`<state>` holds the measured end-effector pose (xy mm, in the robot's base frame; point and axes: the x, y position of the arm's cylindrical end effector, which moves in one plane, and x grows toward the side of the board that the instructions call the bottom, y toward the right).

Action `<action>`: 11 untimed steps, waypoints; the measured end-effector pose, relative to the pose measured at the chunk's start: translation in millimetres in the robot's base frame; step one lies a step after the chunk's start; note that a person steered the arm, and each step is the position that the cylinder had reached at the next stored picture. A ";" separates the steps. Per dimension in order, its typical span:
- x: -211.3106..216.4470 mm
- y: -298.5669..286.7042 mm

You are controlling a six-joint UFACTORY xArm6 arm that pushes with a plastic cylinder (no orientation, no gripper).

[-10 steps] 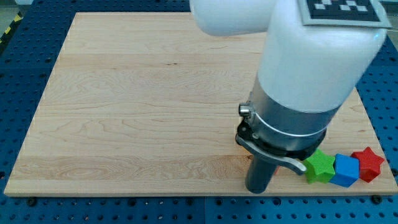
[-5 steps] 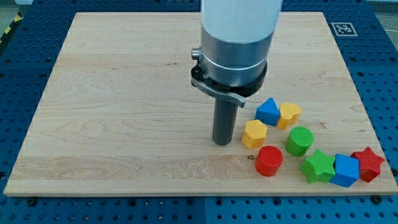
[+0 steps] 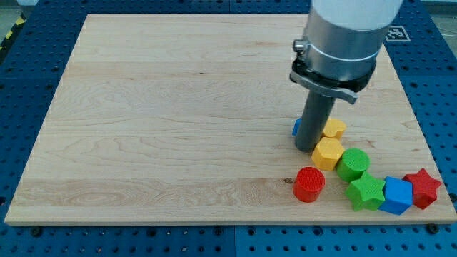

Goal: Move the blue triangle in between the yellow blocks

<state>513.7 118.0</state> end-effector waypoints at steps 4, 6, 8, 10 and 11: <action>-1.1 26.1; -8.8 48.4; -2.6 -0.3; -0.5 -35.1; -27.5 -35.8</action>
<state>486.2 82.2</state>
